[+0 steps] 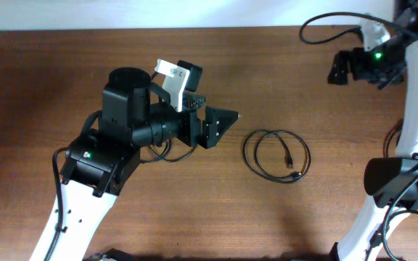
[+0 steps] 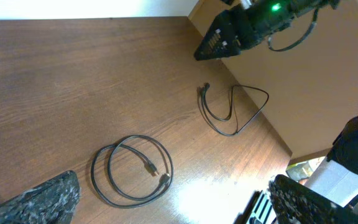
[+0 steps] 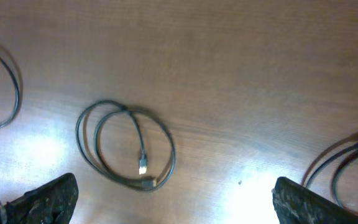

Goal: Untangle cables

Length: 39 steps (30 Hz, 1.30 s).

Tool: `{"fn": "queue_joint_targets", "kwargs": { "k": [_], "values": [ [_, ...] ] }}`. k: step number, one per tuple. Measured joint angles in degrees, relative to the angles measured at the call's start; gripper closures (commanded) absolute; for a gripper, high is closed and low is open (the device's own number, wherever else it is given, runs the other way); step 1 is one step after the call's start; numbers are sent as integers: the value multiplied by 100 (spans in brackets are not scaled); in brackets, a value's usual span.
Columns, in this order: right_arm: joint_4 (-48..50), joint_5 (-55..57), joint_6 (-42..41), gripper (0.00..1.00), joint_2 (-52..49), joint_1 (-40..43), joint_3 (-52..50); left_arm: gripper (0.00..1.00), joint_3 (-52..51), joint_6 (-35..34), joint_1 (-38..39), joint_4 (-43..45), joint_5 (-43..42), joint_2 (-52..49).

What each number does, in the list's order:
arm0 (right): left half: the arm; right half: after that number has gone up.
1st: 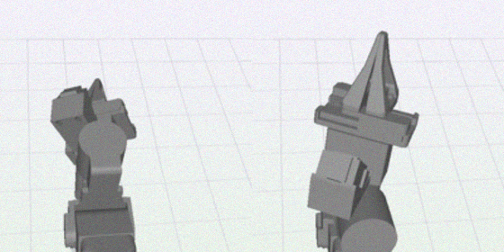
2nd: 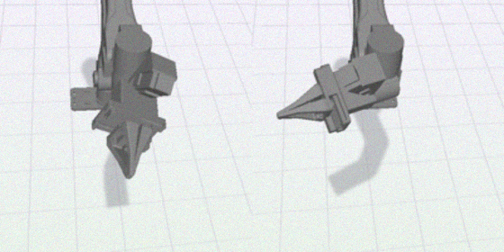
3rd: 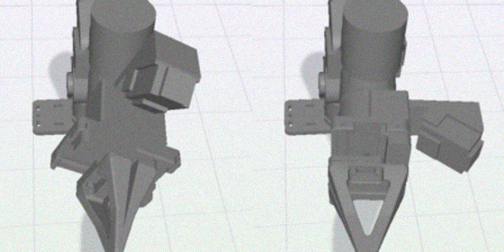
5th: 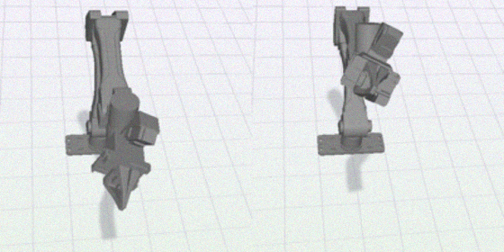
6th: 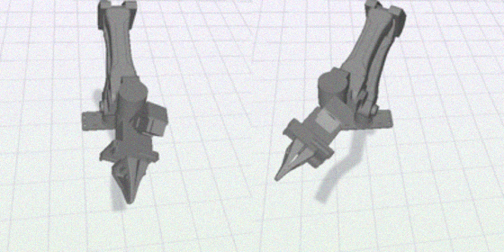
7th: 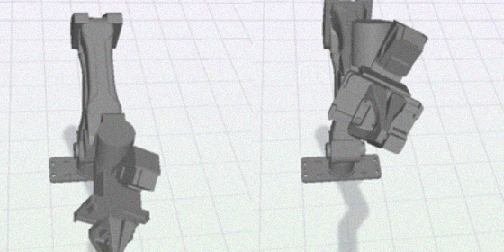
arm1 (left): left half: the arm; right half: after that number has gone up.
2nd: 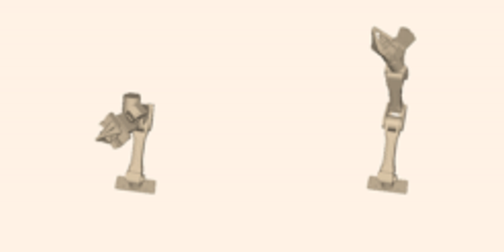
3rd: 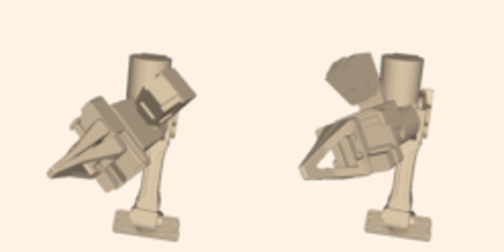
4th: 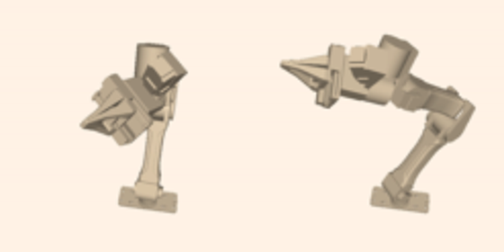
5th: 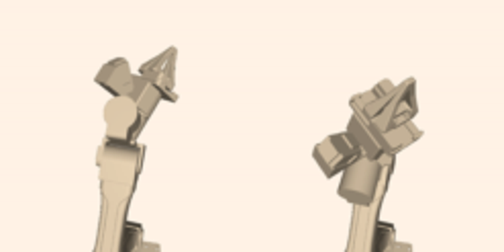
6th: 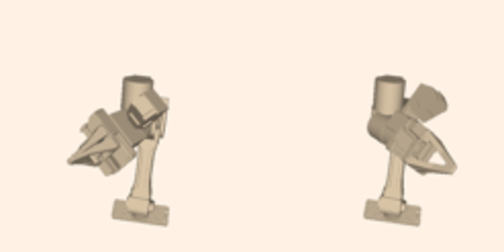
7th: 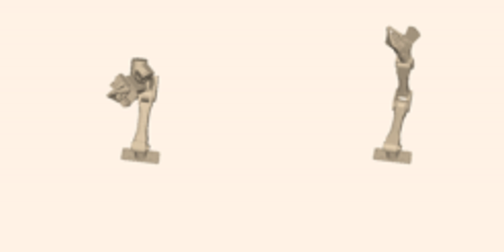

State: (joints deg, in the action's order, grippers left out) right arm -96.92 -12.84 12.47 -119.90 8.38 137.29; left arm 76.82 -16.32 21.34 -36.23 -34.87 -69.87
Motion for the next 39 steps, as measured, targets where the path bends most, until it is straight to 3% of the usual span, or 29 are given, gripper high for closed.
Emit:
{"fn": "queue_joint_targets", "kwargs": {
  "k": [9,18,23,35,38,39],
  "values": [
    [208,146,138,1,-28,-588,-2288,1,0,0,0,-2,0,0],
    [1768,240,170,1,-33,-1237,-3812,1,0,0,0,-11,2,0],
    [3102,254,168,1,-39,-1449,-4964,1,0,0,0,-2,7,0],
    [4476,942,199,8,369,-1488,-5967,1,0,0,0,-2,2,0],
    [4747,1283,238,24,476,-1493,-6225,1,0,0,0,-2,2,0],
    [4883,1274,275,38,551,-1491,-6345,1,0,0,0,-2,2,2]
  ]
}}
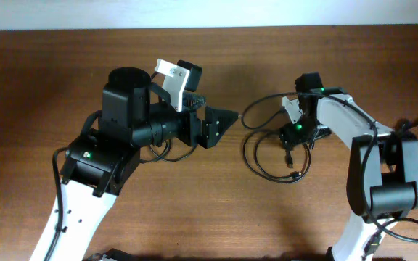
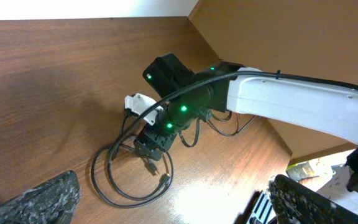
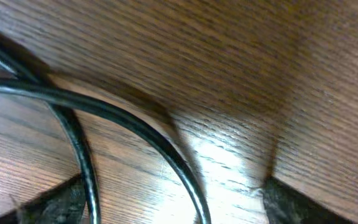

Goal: Untangle cables

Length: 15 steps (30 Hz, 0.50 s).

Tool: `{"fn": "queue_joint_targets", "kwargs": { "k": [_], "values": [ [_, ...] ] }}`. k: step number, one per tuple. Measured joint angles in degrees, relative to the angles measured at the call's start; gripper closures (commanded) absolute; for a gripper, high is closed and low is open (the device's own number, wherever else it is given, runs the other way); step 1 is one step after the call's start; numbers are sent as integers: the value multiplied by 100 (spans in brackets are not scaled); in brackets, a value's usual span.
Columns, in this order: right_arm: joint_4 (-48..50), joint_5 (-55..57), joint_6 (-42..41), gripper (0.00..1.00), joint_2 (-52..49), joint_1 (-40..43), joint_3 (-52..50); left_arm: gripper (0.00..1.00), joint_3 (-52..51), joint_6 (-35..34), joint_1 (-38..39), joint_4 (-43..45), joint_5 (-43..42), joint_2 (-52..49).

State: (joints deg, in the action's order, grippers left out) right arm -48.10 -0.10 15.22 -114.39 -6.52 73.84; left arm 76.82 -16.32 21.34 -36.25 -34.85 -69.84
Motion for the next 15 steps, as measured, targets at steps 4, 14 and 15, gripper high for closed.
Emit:
{"fn": "queue_joint_targets", "kwargs": {
  "k": [4,14,15],
  "values": [
    [273,-68,-39,96,120,0,-227,1,0,0,0,0,0,-2],
    [787,-140,-162,96,151,0,-299,1,0,0,0,2,2,0],
    [1019,-142,-186,96,146,7,-308,1,0,0,0,0,0,-2]
  ]
}}
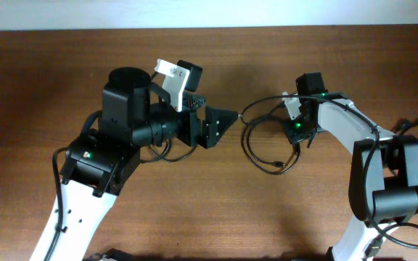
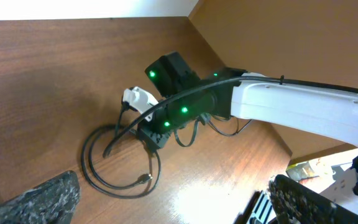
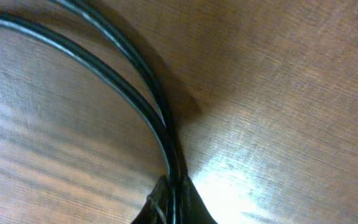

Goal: Untangle cables

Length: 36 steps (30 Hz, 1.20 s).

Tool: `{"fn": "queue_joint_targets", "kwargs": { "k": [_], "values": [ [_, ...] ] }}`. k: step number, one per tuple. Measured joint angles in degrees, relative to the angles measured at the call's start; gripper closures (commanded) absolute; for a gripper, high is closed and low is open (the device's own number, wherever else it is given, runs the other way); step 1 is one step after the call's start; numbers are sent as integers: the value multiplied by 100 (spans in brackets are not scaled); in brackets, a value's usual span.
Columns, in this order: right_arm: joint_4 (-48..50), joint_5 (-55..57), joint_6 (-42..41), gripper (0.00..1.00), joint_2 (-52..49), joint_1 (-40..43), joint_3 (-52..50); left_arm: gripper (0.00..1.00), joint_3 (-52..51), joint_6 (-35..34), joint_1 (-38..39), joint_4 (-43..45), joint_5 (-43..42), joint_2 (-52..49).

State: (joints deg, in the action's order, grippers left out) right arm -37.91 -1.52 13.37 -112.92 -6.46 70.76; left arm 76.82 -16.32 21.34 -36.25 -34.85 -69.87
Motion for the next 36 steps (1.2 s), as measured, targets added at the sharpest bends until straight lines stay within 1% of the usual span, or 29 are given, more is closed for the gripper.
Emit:
{"fn": "queue_joint_targets", "kwargs": {
  "k": [4,6,9,13,14,15,18,23,24,25,26,27,29,32,34,36],
  "values": [
    [800,-22,-420,96,-103,175,50,1,0,0,0,0,0,0],
    [1016,-70,-643,96,-245,595,212,1,0,0,0,0,0,0],
    [1182,-79,-743,96,-407,1405,426,1,0,0,0,2,0,2],
    [1349,26,-859,96,-581,2817,662,1,0,0,0,0,2,0],
    [1351,44,-1075,96,-623,3274,728,1,0,0,0,0,0,0],
    [1355,20,-1222,96,-638,3541,750,1,0,0,0,2,0,0],
    [1283,-262,-1976,96,-640,4763,769,1,0,0,0,2,2,0],
    [1082,-636,-2505,96,-640,5657,769,1,0,0,0,2,0,0],
    [1078,-737,-2568,91,-640,5711,769,1,0,0,0,0,0,0],
    [1137,-905,-2603,42,-640,5735,769,1,0,0,0,0,0,0],
    [1263,-1224,-2629,13,-640,5737,772,1,0,0,0,2,0,0],
    [1379,-1600,-2662,1,-640,5733,780,1,0,0,0,2,0,0],
    [1285,-1989,-2649,1,-640,5731,903,1,0,0,0,2,0,0],
    [586,-2227,-2461,1,-601,5727,1421,1,0,0,0,0,0,0],
    [284,-2262,-2232,1,-459,5700,1683,1,0,0,0,0,0,0],
    [-127,-2269,-1834,1,-140,5602,1882,1,0,0,0,0,2,2]
  ]
}}
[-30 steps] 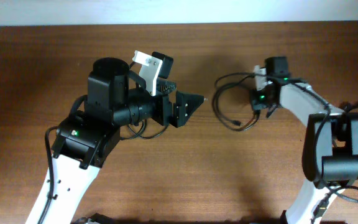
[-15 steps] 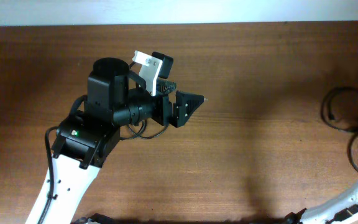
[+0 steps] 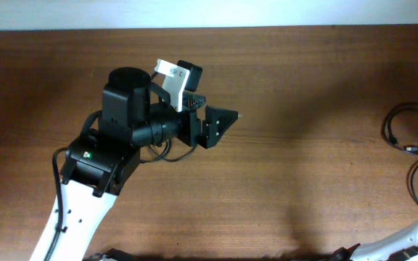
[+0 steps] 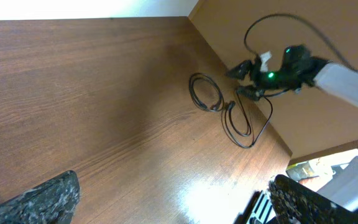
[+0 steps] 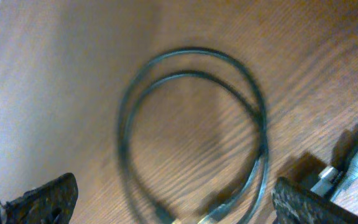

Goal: Untangle cables

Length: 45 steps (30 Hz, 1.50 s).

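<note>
A black coiled cable point(image 3: 410, 127) lies at the table's right edge; the left wrist view shows the coil point(image 4: 205, 93) and the right wrist view has it point(image 5: 194, 134) directly below the camera. A second, looser black cable point(image 3: 417, 181) lies just nearer, a loose loop point(image 4: 245, 122) beside the coil and apart from it. My right gripper point(image 5: 179, 205) is open above the coil, holding nothing, and appears in the left wrist view point(image 4: 244, 68) over the table's far edge. My left gripper point(image 3: 222, 123) hangs open over the table's middle, its fingers point(image 4: 39, 199) wide apart.
The brown wooden table point(image 3: 303, 196) ends at a white wall behind. Past the table's right edge the left wrist view shows a tan floor point(image 4: 328, 25). Part of the right arm's white base point(image 3: 412, 235) shows at the bottom right corner.
The coil, then in the table's middle with my right gripper shut on it, now lies at the right edge. The right gripper is open above it. The left arm has not moved.
The coil lay in the table's middle, the right gripper open and high at the far right. Then that gripper was down on the coil, then shut on its strands, the coil pulled out of shape. Now the coil rests beside the second cable, let go.
</note>
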Tool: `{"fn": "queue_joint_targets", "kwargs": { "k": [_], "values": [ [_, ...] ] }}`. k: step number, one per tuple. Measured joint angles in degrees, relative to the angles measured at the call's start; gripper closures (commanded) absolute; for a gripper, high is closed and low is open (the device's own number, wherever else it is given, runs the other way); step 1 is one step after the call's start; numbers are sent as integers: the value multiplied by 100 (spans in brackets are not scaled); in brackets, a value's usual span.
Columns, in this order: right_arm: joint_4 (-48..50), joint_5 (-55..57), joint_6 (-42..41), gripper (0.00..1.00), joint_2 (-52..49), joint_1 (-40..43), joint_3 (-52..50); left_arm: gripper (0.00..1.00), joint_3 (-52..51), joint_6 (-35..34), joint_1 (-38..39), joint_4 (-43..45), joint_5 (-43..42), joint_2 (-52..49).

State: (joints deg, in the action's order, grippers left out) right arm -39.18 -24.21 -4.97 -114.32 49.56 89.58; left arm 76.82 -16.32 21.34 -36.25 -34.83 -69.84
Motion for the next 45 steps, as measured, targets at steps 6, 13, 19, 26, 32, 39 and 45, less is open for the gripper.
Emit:
{"fn": "queue_joint_targets", "kwargs": {
  "k": [6,13,19,26,32,39,45],
  "values": [
    [-1071,-22,787,1,907,-1362,291,1,0,0,0,0,0,0],
    [-2514,-42,887,1,905,-3464,299,1,0,0,0,-4,-2,-2],
    [-2881,-79,885,1,905,-5119,299,1,0,0,0,2,0,0],
    [-2787,-52,717,1,905,-6577,299,1,4,-24,-4,-1648,3429,-2],
    [-2343,426,-142,1,905,-7289,299,1,2,-1287,-173,-2782,6679,11],
    [-1751,859,-833,1,905,-8164,299,1,2,-1766,-1720,-2887,6811,28],
    [-1357,1097,-1425,1,498,-8450,299,1,0,-127,-2841,-1893,4708,33]
  ]
}}
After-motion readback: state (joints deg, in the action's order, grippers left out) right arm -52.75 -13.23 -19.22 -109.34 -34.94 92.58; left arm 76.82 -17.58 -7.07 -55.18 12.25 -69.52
